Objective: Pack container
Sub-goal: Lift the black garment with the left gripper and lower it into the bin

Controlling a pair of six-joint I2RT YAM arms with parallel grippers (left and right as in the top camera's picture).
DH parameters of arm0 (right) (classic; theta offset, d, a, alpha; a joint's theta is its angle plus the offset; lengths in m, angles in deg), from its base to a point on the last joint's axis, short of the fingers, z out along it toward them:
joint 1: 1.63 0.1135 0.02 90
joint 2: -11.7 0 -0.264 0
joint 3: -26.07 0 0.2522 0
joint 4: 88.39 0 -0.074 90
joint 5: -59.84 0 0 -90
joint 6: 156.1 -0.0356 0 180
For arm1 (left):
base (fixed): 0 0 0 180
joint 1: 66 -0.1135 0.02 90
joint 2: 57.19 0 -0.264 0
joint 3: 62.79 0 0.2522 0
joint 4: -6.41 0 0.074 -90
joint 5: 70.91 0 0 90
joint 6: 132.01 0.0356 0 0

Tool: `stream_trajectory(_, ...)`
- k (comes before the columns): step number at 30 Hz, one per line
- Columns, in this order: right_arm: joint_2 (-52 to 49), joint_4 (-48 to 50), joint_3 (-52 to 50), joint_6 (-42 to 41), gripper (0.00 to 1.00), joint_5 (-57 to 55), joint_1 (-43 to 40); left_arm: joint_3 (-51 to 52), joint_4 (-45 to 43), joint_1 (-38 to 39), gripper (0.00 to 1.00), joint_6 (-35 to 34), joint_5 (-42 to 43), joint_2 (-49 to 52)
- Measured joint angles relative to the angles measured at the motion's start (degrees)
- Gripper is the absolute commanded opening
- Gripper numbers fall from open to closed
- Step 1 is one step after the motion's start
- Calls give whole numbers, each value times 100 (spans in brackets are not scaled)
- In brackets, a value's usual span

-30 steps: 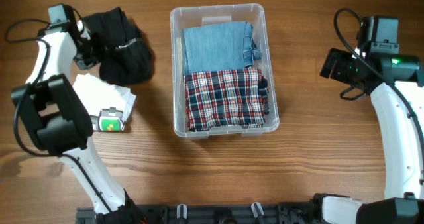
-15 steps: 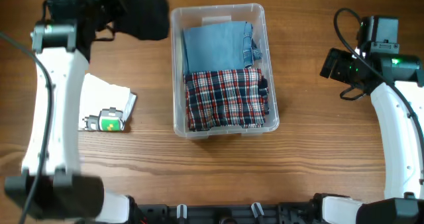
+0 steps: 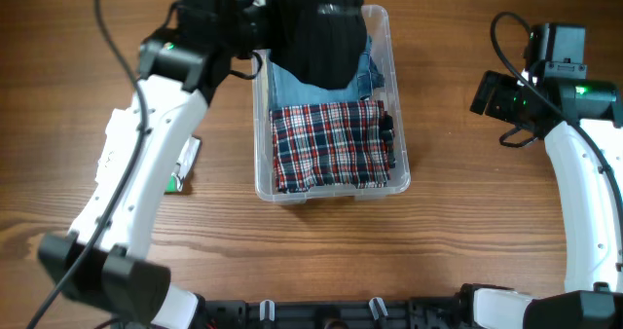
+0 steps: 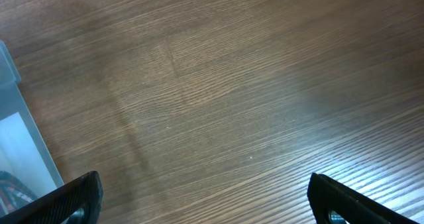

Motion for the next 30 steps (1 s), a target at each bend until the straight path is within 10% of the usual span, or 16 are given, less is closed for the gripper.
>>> stream_trajectory(26,0,2,0,0,100,2,0,0,581,179,5,-1392,-184,1659)
stream_trajectory(28,0,0,0,0,100,2,0,0,793,179,43,-1392,-369,1681)
stream_trajectory(30,0,0,0,0,100,0,0,0,1023,190,53,-1379,-577,1687)
